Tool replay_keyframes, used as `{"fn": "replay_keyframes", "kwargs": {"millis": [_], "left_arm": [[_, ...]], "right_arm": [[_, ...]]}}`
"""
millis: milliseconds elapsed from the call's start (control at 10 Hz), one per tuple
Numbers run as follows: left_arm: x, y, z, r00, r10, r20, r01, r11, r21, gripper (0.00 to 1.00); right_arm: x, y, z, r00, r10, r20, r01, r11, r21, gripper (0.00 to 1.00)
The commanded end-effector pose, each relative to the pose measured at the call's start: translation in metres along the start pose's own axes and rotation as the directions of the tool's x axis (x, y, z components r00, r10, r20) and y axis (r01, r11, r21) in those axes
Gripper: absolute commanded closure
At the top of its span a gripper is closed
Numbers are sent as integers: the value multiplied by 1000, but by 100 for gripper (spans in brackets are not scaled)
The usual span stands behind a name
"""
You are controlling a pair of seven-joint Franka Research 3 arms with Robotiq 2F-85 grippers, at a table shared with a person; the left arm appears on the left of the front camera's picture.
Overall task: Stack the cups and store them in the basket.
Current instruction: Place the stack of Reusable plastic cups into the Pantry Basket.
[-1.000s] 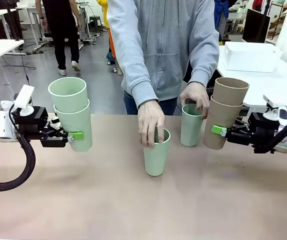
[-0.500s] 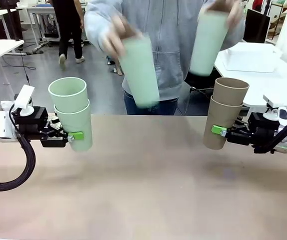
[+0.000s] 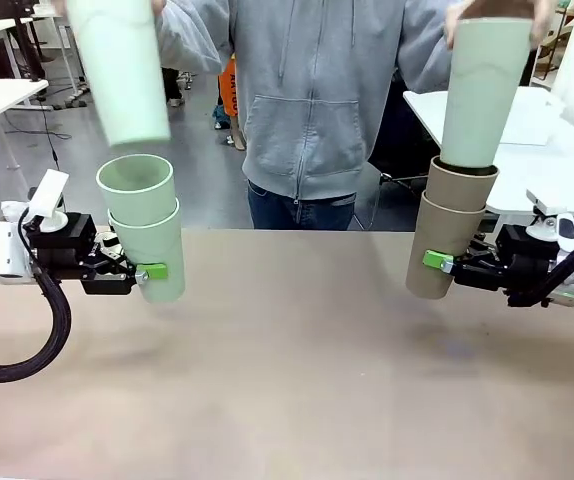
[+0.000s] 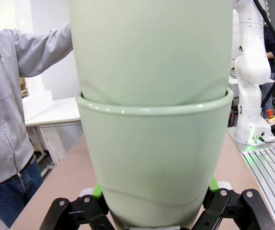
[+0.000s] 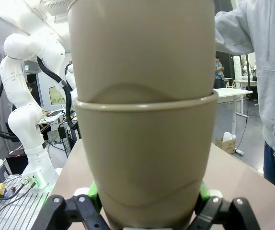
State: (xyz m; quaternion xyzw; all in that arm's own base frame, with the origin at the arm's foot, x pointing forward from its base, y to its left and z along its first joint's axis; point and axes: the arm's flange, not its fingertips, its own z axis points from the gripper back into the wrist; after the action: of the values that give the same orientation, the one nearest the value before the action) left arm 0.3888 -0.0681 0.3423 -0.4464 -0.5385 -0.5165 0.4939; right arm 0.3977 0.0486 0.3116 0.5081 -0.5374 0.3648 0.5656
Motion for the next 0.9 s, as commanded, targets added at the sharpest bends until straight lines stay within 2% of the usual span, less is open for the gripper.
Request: {"fn": "replay_keyframes", "kwargs": {"millis": [0,800], "left_arm": [[3,0,-1,1000,-8,4,8,1000,1,15],[3,0,-1,1000,-8,4,8,1000,1,15]], "right_arm": [[2,0,-1,1000,9,3,-9,1000,2,16],[2,0,-1,1000,9,3,-9,1000,2,16]]}}
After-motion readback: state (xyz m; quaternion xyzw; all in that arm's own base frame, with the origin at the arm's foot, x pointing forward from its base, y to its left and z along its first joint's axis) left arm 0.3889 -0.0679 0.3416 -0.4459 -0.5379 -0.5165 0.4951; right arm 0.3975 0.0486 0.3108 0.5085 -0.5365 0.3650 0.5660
